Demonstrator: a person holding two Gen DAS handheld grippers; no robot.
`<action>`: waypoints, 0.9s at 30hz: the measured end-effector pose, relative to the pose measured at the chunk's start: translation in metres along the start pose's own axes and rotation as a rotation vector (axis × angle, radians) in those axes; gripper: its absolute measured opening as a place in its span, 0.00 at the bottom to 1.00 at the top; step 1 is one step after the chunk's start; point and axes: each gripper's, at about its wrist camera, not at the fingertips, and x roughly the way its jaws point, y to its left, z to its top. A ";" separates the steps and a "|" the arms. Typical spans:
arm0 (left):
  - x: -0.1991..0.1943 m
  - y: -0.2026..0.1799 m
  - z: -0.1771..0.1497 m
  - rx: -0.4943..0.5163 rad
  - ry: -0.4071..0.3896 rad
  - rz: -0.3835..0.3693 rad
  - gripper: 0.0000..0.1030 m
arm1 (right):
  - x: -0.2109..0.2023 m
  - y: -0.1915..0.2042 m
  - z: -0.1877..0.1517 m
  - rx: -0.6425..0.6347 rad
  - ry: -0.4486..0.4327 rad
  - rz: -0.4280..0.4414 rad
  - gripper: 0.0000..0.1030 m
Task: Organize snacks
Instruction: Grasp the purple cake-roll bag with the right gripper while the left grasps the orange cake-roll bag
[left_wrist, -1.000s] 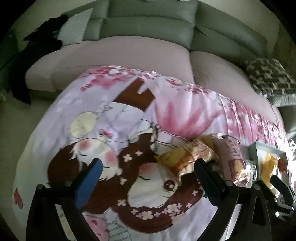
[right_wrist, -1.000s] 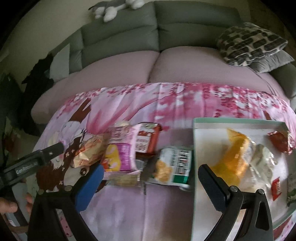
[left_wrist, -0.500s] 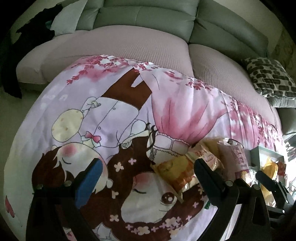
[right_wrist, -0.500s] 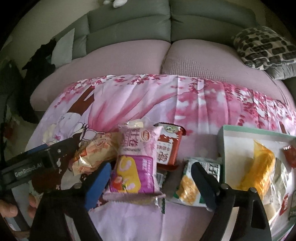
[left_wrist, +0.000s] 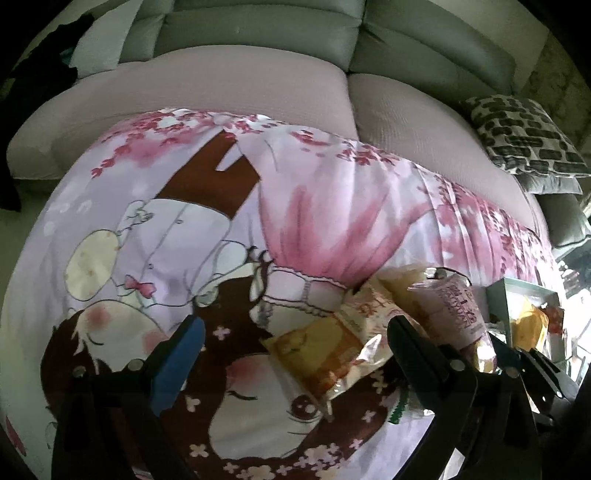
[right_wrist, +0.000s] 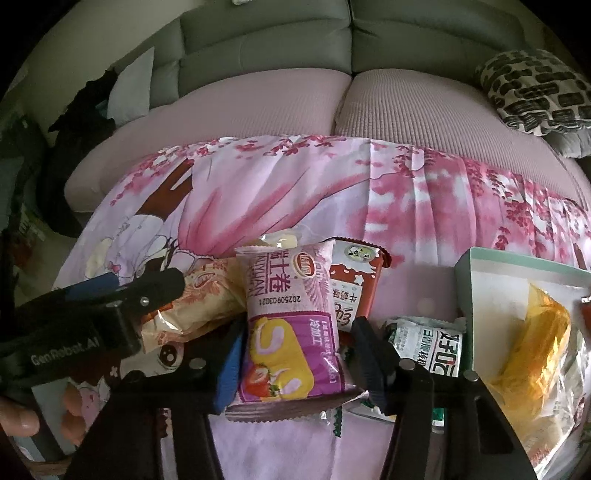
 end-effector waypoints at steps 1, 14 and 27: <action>0.001 -0.002 0.000 0.003 0.007 -0.002 0.96 | -0.001 -0.001 -0.001 0.004 -0.002 0.009 0.50; 0.015 -0.024 -0.003 0.095 0.043 -0.029 0.96 | -0.013 -0.028 -0.008 0.071 0.000 0.002 0.45; 0.036 -0.024 -0.002 0.068 0.056 -0.009 0.92 | -0.013 -0.036 -0.011 0.096 0.001 0.022 0.45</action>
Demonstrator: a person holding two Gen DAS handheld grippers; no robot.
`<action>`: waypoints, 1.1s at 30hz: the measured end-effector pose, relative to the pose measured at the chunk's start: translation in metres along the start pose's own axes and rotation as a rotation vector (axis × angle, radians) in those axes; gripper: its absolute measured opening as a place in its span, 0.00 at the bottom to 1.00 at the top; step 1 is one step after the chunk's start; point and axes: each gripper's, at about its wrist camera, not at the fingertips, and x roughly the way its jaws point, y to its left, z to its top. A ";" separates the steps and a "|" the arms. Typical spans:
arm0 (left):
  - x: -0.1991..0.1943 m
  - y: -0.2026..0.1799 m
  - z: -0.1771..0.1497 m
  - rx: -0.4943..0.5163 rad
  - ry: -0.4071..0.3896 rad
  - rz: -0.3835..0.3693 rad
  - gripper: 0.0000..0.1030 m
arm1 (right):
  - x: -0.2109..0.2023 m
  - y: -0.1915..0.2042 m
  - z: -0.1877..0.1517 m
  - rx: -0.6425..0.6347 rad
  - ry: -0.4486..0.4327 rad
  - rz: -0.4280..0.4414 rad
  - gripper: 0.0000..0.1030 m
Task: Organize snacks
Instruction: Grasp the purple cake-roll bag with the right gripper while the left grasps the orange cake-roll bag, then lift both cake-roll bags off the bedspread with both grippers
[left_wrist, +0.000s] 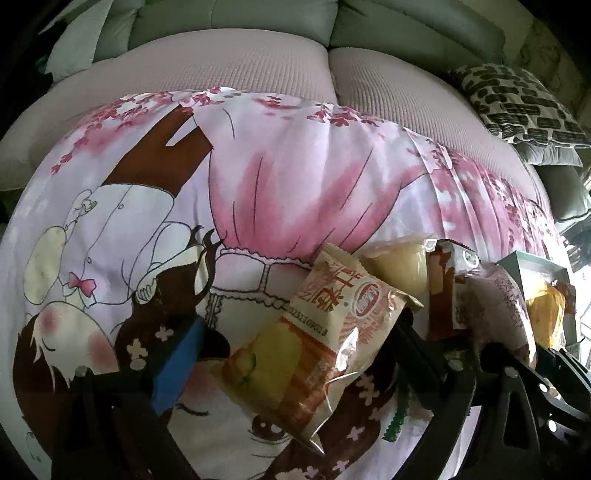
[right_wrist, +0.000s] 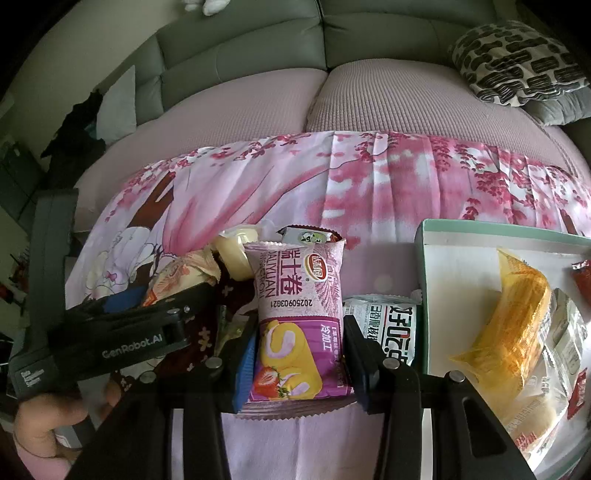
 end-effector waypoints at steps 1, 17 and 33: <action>-0.001 -0.001 0.000 0.000 -0.002 -0.004 0.84 | 0.000 0.000 0.000 0.001 0.000 0.000 0.44; -0.026 -0.009 -0.001 -0.001 -0.026 0.048 0.42 | -0.011 0.001 -0.003 0.005 -0.013 0.014 0.43; -0.085 -0.039 -0.003 0.019 -0.165 0.054 0.42 | -0.051 -0.013 -0.008 0.056 -0.061 0.014 0.43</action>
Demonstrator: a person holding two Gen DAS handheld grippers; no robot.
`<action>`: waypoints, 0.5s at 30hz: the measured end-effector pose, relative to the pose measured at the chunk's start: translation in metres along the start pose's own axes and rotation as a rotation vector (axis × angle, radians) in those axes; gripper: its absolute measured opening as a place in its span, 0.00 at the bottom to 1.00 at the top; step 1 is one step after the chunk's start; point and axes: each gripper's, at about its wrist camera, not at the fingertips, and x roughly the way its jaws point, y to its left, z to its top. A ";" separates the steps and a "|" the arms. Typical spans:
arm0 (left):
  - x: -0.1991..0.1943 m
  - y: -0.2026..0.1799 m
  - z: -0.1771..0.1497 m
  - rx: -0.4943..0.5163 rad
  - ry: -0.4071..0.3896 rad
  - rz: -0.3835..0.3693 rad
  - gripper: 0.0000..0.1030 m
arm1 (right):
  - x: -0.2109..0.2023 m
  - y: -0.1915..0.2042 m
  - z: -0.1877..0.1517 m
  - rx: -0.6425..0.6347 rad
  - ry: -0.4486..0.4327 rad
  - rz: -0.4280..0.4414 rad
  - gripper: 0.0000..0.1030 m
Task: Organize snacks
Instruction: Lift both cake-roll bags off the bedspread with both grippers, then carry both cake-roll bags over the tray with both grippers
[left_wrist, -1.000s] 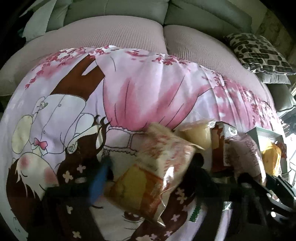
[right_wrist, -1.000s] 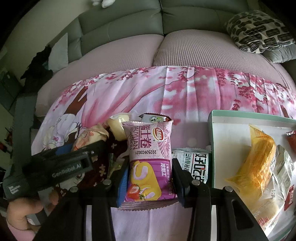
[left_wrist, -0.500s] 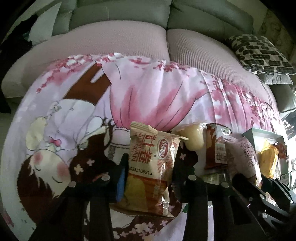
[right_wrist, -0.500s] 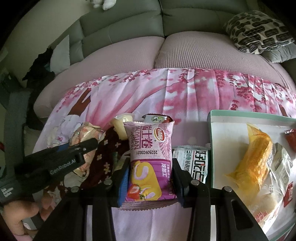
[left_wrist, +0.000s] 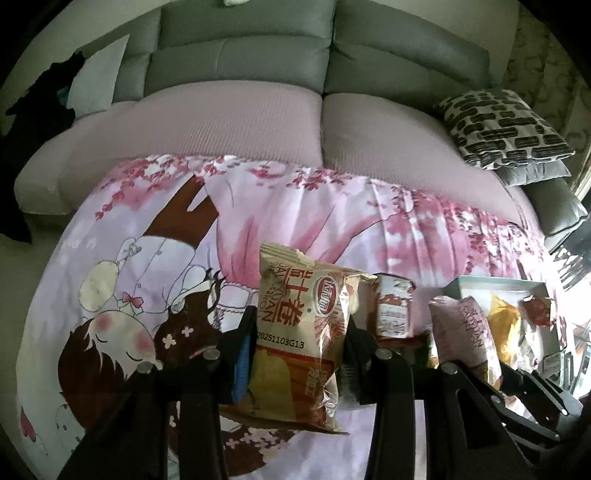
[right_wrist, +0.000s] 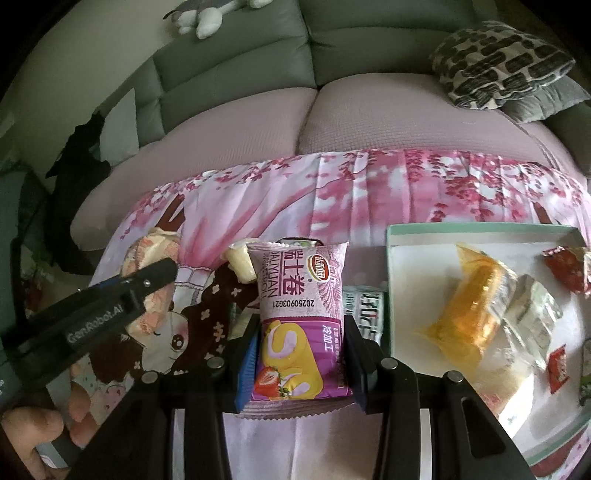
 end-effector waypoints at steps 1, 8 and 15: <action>-0.002 -0.003 0.000 0.003 -0.006 -0.004 0.42 | -0.003 -0.003 0.000 0.007 -0.005 -0.006 0.43; -0.022 -0.034 0.002 0.056 -0.053 -0.048 0.42 | -0.031 -0.029 0.001 0.057 -0.052 -0.051 0.43; -0.034 -0.068 0.004 0.116 -0.081 -0.108 0.42 | -0.056 -0.073 0.002 0.149 -0.091 -0.128 0.43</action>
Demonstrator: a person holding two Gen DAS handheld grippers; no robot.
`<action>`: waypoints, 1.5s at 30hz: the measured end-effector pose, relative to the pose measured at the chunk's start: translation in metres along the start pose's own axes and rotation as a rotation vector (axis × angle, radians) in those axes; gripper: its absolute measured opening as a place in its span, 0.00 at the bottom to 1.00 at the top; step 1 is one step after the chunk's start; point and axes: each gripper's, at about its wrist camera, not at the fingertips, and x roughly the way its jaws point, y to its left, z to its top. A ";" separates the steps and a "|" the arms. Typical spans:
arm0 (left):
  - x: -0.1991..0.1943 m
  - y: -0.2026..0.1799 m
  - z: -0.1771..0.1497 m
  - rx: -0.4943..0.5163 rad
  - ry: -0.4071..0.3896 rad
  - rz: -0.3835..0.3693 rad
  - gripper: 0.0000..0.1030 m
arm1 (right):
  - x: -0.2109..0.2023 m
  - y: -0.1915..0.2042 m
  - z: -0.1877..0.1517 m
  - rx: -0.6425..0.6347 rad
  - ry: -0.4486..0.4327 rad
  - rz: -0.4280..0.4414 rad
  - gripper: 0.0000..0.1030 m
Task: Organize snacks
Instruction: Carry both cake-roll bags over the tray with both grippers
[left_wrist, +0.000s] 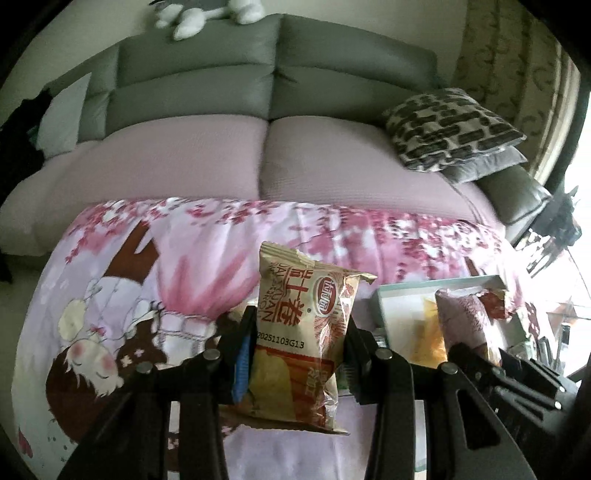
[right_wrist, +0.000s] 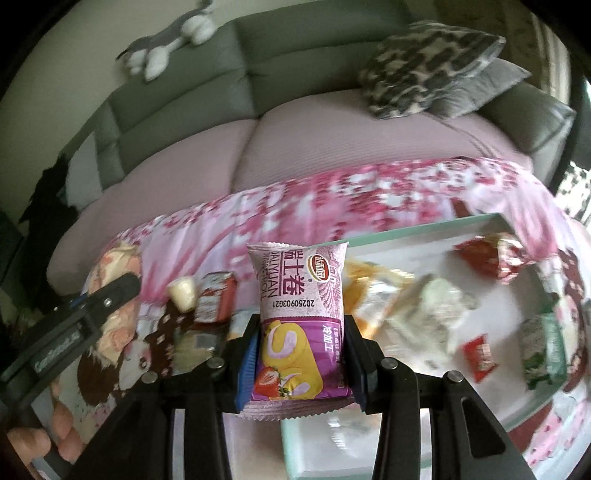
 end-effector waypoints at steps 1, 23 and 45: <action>0.000 -0.006 0.000 0.010 0.001 -0.007 0.42 | -0.002 -0.006 0.002 0.013 -0.005 -0.010 0.43; 0.084 -0.115 -0.007 0.220 0.126 -0.072 0.42 | -0.006 -0.132 0.000 0.261 0.013 -0.166 0.43; 0.109 -0.143 -0.022 0.246 0.186 -0.113 0.43 | 0.009 -0.147 -0.005 0.306 0.063 -0.169 0.44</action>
